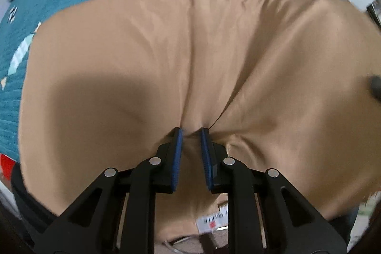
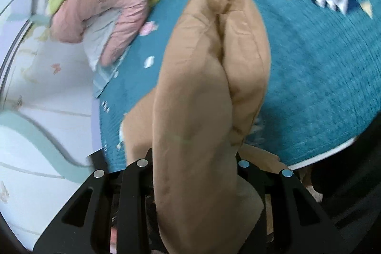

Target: Fold large clothes

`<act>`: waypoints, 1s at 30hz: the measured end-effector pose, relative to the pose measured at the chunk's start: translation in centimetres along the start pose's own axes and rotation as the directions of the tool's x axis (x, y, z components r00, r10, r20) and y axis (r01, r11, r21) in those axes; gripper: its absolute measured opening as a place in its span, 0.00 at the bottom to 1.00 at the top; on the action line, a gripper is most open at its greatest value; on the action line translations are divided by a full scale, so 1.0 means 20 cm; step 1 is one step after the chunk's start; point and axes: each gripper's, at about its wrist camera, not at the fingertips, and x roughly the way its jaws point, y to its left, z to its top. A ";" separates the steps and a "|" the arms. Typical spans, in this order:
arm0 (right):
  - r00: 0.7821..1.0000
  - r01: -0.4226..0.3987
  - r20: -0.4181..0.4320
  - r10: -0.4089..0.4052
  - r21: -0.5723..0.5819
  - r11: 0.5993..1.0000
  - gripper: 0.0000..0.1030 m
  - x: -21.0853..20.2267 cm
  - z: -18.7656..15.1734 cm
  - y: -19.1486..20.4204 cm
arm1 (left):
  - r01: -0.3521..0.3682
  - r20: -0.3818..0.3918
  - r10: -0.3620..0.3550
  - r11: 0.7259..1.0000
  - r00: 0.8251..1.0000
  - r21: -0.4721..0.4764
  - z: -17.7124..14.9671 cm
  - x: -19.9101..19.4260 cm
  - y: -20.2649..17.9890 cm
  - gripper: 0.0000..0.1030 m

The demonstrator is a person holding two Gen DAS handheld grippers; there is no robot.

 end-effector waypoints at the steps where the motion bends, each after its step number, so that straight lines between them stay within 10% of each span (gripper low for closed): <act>1: 1.000 -0.007 -0.002 0.007 -0.018 1.000 0.31 0.00 0.00 0.05 | 0.001 0.011 -0.001 1.000 1.000 -0.002 -0.01 0.00 0.00 0.17; 14: 0.986 -0.039 -0.165 -0.012 -0.302 0.952 0.32 0.28 -0.13 0.77 | 0.125 0.034 -0.124 0.992 0.992 -0.030 -0.06 -0.23 0.25 0.17; 30: 0.882 0.161 -0.299 -0.365 -0.536 0.829 0.38 1.20 -0.42 1.08 | -0.056 0.140 0.101 0.954 0.985 -0.295 -0.23 -0.63 0.99 0.20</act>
